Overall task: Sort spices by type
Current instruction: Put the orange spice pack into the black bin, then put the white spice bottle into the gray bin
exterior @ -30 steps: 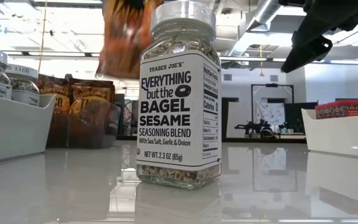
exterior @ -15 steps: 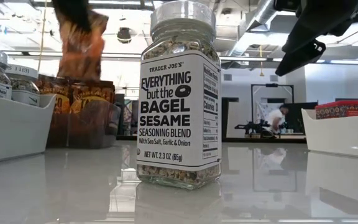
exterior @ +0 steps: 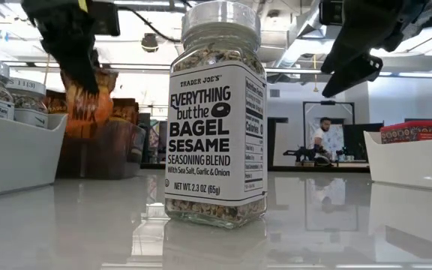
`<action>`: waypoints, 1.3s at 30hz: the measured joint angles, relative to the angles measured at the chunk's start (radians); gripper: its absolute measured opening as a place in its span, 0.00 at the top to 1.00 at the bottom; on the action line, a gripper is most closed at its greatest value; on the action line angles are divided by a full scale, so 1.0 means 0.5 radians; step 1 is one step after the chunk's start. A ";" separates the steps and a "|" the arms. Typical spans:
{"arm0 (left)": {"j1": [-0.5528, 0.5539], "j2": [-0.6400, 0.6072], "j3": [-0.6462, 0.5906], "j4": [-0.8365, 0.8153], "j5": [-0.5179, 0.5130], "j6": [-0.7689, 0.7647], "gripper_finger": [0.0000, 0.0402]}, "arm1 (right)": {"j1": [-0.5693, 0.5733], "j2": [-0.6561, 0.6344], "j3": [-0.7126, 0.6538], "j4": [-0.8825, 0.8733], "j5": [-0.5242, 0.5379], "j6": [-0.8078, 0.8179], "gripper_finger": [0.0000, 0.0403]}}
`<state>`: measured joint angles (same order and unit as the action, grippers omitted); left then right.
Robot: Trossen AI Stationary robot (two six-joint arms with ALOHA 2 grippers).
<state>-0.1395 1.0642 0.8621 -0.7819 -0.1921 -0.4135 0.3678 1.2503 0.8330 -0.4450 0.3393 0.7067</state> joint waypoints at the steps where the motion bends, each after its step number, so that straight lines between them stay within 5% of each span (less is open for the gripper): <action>1: 0.018 0.004 -0.030 0.035 0.001 0.012 1.00 | -0.009 0.000 0.000 -0.001 0.000 0.000 0.18; 20: 0.046 0.005 -0.309 0.309 0.079 -0.245 0.96 | -0.021 0.000 0.001 -0.070 -0.051 -0.023 0.18; 39: 0.045 0.005 -0.288 0.430 0.069 -0.322 0.52 | -0.021 0.000 0.001 -0.090 -0.055 -0.017 0.18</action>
<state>-0.1169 1.0668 0.7179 -0.5668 -0.1576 -0.5748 0.3573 1.2503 0.8333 -0.4900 0.3119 0.6983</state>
